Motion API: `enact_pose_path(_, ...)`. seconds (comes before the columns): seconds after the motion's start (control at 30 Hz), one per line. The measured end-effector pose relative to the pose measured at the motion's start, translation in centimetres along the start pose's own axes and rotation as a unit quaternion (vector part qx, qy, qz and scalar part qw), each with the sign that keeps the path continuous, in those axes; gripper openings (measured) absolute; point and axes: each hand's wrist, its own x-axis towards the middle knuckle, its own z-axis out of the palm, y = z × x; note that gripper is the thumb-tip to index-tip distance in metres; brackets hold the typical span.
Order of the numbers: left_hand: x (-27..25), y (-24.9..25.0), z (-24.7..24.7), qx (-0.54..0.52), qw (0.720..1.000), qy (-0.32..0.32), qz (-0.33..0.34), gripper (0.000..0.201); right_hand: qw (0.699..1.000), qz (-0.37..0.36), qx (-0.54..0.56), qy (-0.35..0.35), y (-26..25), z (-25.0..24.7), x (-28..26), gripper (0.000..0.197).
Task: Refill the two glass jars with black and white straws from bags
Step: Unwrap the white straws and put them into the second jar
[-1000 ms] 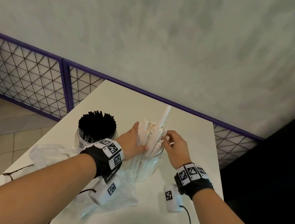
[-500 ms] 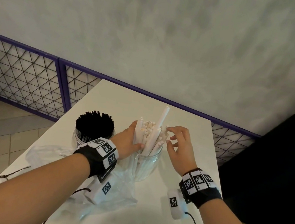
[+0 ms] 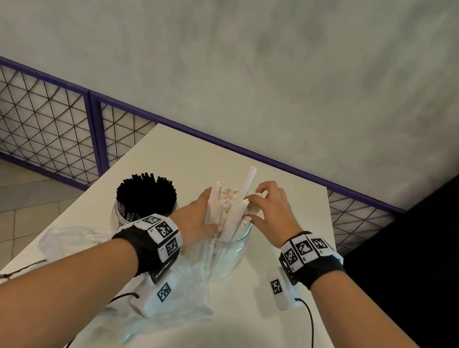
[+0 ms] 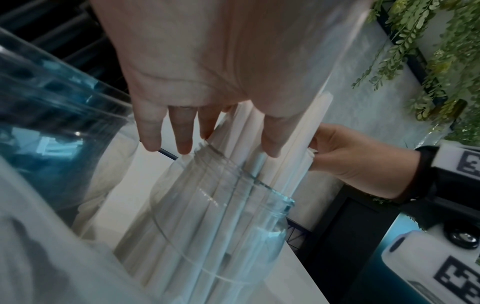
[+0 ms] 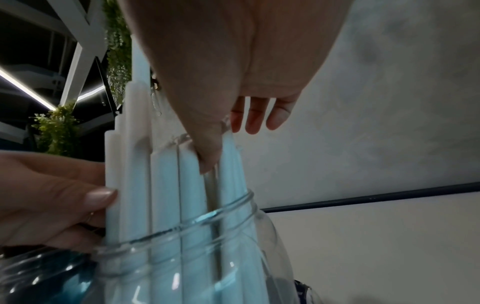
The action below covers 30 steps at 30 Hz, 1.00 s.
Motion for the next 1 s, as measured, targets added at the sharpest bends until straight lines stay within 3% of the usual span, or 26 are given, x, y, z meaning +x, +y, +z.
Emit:
enact_pose_path(0.23,-0.1,-0.1,-0.1,-0.003,1.000,-0.005,-0.003,0.091,0.999,-0.011,0.015,-0.040,-0.4,-0.2,0.4,0.020)
enact_pose_path(0.33,-0.2,-0.3,-0.1,0.005,1.000,-0.008,-0.011,0.092,0.986,0.036,0.153,0.061,-0.4,-2.1,1.1,0.003)
enact_pose_path(0.4,-0.2,-0.3,-0.1,0.008,1.000,-0.009,-0.015,0.091,0.974,0.063,0.196,0.099,-0.4,-2.8,1.3,0.006)
enact_pose_path(0.5,-0.2,-0.1,0.0,0.012,1.000,-0.008,-0.023,0.089,0.991,0.062,0.114,0.041,-0.3,-1.6,1.2,0.007)
enact_pose_path(0.57,-0.2,-0.1,0.0,0.013,1.000,-0.011,-0.027,0.091,0.991,0.064,0.110,0.052,0.1,-0.5,0.6,0.011)
enact_pose_path(0.63,-0.3,0.0,0.0,0.020,0.999,-0.005,-0.033,0.096,0.967,0.111,0.196,0.121,-0.1,-0.4,-0.5,0.020)
enact_pose_path(0.7,-0.2,0.0,-0.1,0.029,0.998,0.000,-0.050,0.099,0.916,0.175,0.331,0.142,-0.4,0.0,-1.9,0.039)
enact_pose_path(0.73,-0.1,0.1,-0.1,0.031,0.998,0.000,-0.058,0.101,0.900,0.189,0.376,0.115,-0.6,0.3,-2.6,0.053)
enact_pose_path(0.8,0.3,0.2,-0.3,0.031,0.997,-0.011,-0.065,0.104,0.895,0.188,0.404,0.030,-1.2,0.9,-3.6,0.086)
enact_pose_path(0.9,1.0,0.6,-0.3,0.035,0.997,-0.028,-0.068,0.111,0.878,0.188,0.435,-0.061,-2.1,2.2,-2.8,0.115)
enact_pose_path(1.0,1.6,0.9,0.1,0.058,0.996,-0.014,-0.068,0.116,0.859,0.203,0.470,-0.031,-2.9,3.8,-1.2,0.128)
